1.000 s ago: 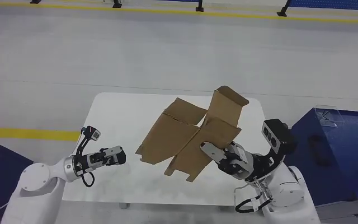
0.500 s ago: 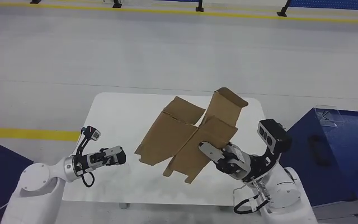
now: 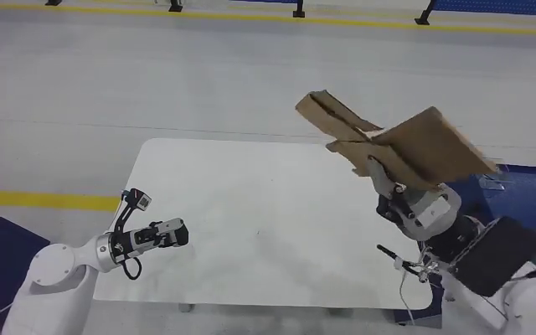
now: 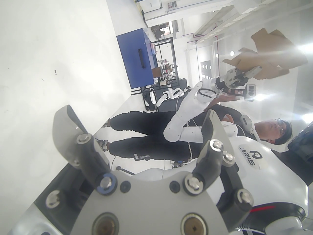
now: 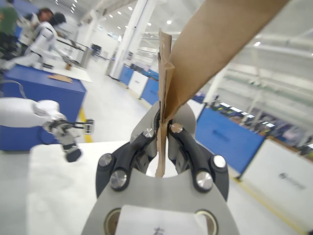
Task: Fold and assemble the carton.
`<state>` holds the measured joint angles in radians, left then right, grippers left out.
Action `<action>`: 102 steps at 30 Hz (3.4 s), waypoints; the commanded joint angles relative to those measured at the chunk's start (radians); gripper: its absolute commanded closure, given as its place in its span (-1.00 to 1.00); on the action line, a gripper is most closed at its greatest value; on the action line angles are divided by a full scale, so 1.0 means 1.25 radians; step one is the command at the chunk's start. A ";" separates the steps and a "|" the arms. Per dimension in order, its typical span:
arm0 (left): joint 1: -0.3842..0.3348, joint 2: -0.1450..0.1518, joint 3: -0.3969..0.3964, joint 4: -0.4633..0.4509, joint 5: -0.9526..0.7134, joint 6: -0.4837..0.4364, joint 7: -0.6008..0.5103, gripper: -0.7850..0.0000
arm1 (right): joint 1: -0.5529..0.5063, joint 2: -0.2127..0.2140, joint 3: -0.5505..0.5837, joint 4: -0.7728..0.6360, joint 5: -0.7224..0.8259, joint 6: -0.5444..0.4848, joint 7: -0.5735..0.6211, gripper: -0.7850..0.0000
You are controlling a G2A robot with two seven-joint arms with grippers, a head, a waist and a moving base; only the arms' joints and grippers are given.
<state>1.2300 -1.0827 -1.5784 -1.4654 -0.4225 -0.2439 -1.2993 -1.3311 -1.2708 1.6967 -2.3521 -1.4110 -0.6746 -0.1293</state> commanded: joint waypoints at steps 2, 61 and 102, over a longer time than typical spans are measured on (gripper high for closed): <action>0.000 0.000 0.000 0.000 0.000 0.000 0.000 -1.00 | -0.024 0.008 -0.033 0.002 -0.350 0.084 -0.280 1.00; 0.000 0.000 0.000 0.000 0.000 0.000 0.000 -1.00 | 0.029 0.090 -0.307 0.181 1.422 0.184 0.677 1.00; 0.000 0.000 0.000 0.000 0.000 0.000 0.000 -1.00 | 0.036 0.127 -0.070 0.259 3.386 1.123 0.053 1.00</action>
<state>1.2300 -1.0827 -1.5784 -1.4654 -0.4225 -0.2439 -1.2993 -1.2916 -1.1115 1.5577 -2.0187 2.9665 0.7254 -0.0990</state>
